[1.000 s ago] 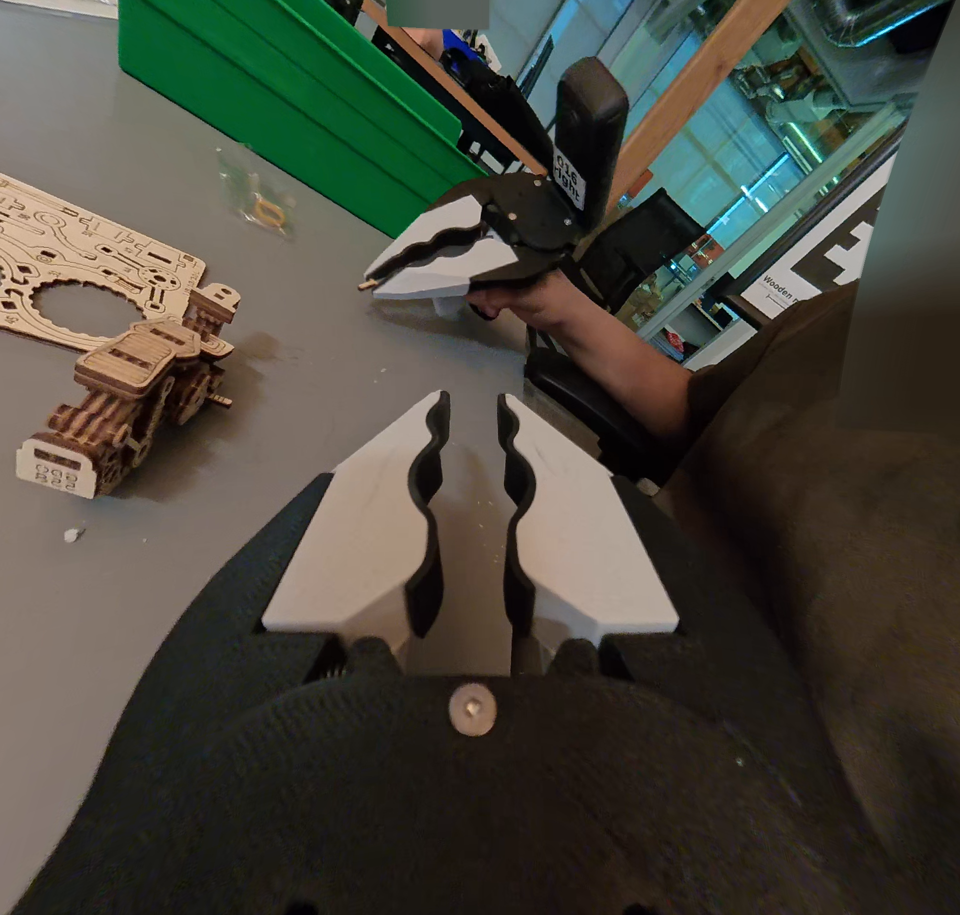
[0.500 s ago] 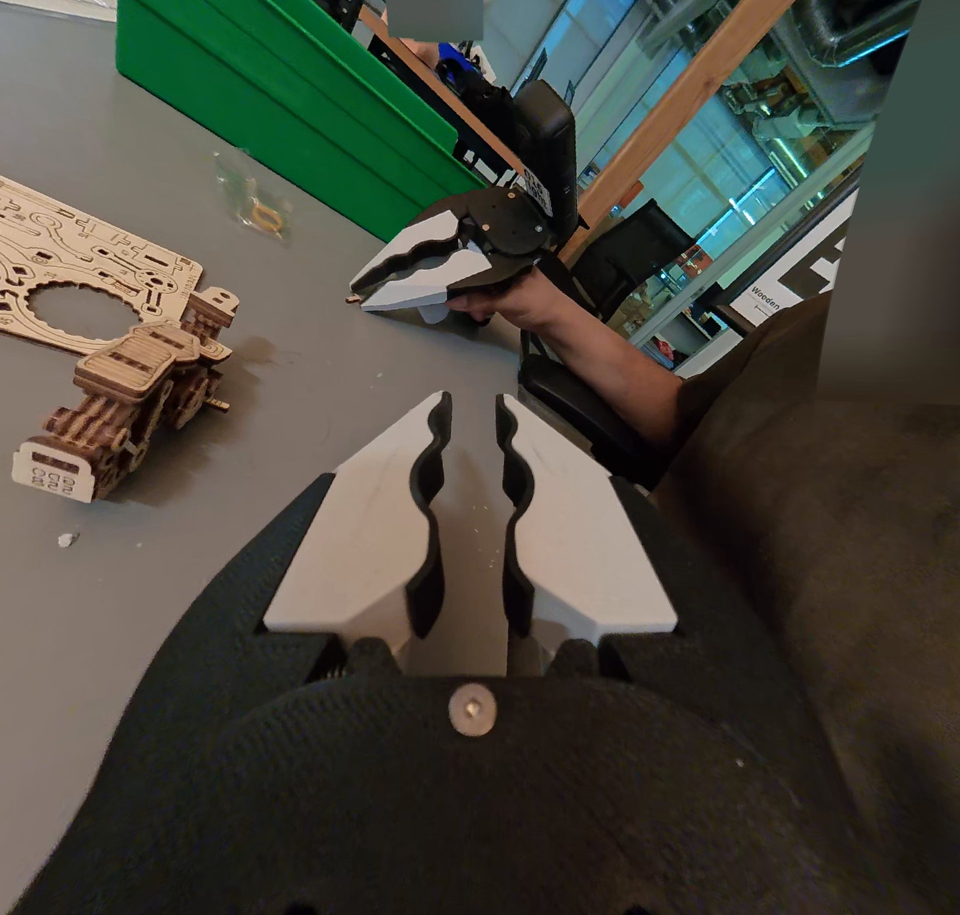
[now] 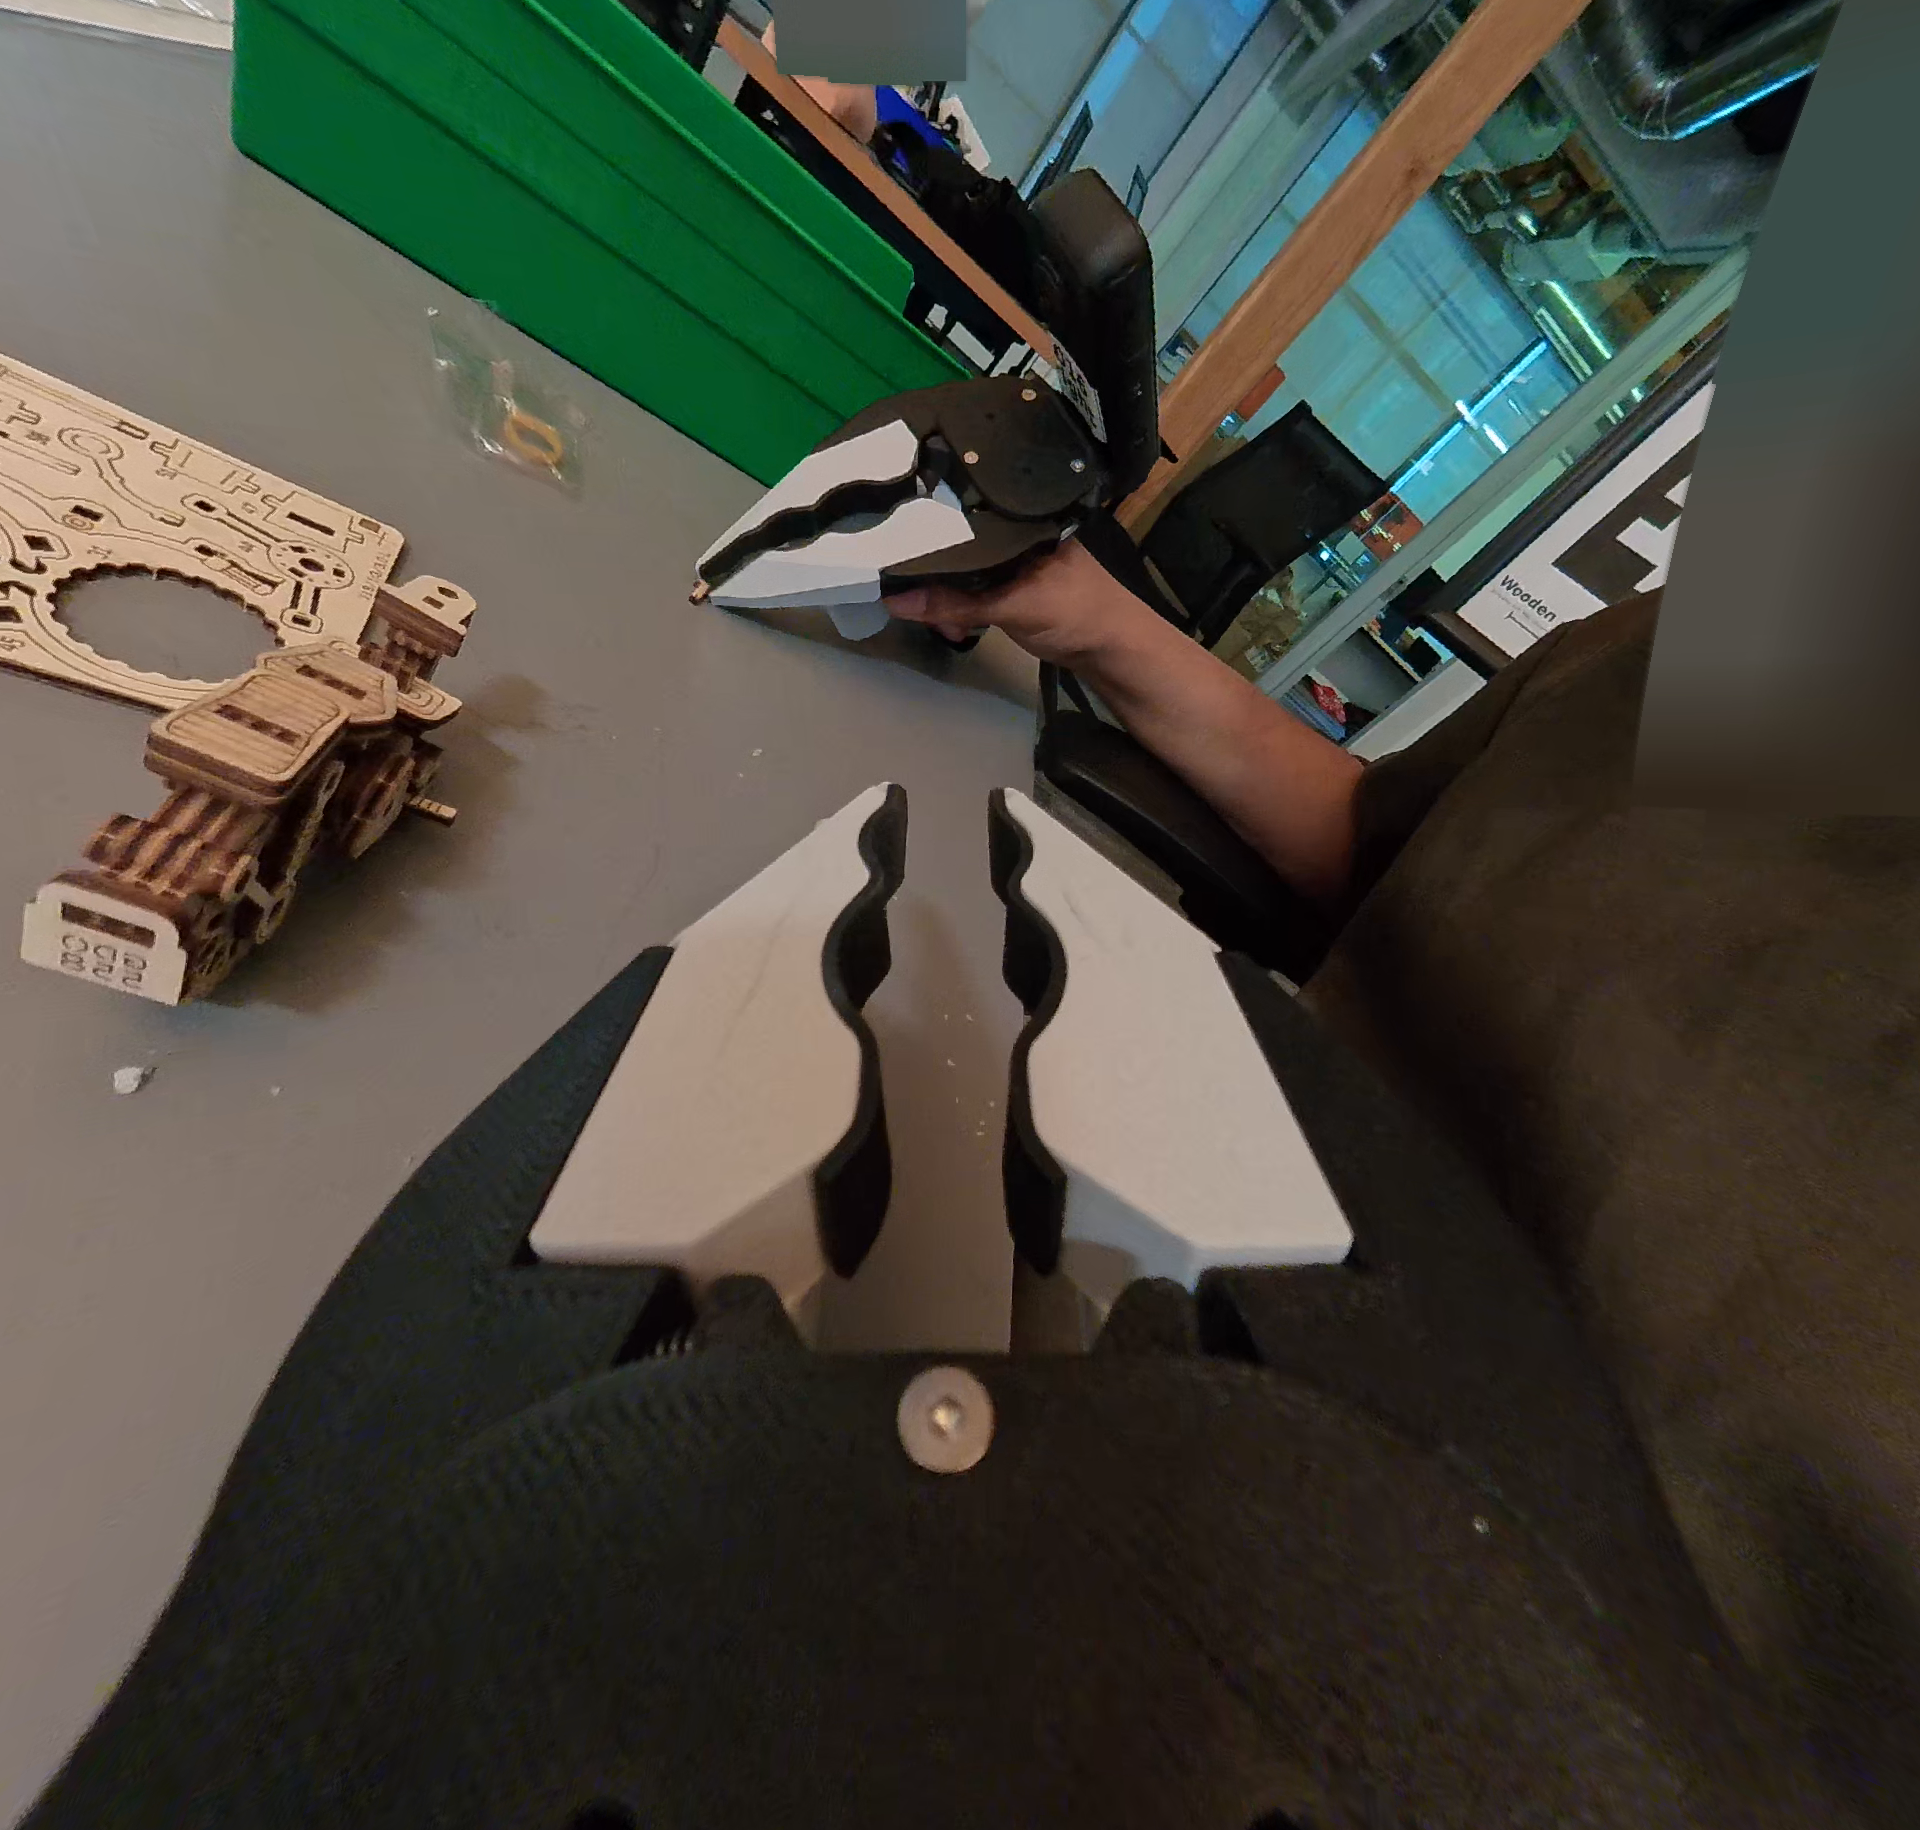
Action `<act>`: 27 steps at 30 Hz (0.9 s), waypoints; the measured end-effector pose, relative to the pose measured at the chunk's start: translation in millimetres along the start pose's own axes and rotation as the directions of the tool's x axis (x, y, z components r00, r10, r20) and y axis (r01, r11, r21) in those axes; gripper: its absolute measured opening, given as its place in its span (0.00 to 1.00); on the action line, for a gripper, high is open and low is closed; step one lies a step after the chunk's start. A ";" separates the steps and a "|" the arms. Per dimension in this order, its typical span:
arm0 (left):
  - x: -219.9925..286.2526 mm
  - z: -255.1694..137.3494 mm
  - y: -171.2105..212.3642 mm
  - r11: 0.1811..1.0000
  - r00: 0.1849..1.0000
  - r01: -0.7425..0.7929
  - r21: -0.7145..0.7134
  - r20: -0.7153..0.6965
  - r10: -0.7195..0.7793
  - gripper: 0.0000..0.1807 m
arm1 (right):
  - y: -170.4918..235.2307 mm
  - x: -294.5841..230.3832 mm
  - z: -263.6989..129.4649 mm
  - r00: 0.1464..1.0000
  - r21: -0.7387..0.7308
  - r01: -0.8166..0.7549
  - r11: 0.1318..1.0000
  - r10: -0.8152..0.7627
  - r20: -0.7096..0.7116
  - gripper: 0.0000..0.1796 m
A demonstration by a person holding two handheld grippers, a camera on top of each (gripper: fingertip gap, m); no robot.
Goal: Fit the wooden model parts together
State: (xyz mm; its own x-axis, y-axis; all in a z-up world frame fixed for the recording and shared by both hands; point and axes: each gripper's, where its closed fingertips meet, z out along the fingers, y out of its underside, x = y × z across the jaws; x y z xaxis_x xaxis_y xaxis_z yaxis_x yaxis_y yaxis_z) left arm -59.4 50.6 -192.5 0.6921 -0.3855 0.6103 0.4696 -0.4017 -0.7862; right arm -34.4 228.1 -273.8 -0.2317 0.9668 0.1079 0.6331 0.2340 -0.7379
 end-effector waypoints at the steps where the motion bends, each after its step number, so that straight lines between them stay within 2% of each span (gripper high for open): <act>1: 0.1 0.0 0.0 1.000 1.000 0.001 0.000 0.000 -0.001 0.07 | 0.1 0.2 -0.1 1.000 0.000 0.002 1.000 -0.002 -0.002 0.03; 10: -0.6 0.7 -0.4 1.000 1.000 0.003 0.003 0.001 -0.003 0.07 | -17.7 -2.1 -6.7 1.000 0.091 -0.013 0.996 0.012 0.005 0.07; 13: -0.8 0.5 -0.8 1.000 1.000 0.004 0.005 0.002 -0.004 0.07 | -42.7 -13.0 -13.0 0.999 0.216 -0.021 0.976 0.014 0.034 0.05; 17: -1.7 1.4 -0.7 1.000 1.000 0.009 0.004 0.001 -0.009 0.07 | -75.8 -40.7 -18.2 0.986 0.364 -0.103 0.926 0.046 0.163 0.04; 20: -1.8 2.4 -0.4 1.000 1.000 0.012 0.003 -0.001 -0.012 0.07 | -79.8 -54.3 -12.4 0.976 0.361 -0.109 0.926 0.030 0.217 0.04; 27: -3.1 4.3 0.4 1.000 1.000 0.016 0.000 0.000 -0.016 0.07 | -66.8 -50.1 -3.4 0.989 0.303 -0.013 0.953 -0.033 0.144 0.03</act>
State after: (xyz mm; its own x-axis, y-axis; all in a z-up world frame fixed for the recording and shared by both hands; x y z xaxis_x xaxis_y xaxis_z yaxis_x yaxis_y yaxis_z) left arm -59.0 55.2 -195.1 0.6842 -0.3790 0.6231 0.4809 -0.4079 -0.7761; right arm -62.6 164.4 -227.6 -0.3560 0.9338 0.0348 0.3829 0.1797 -0.9062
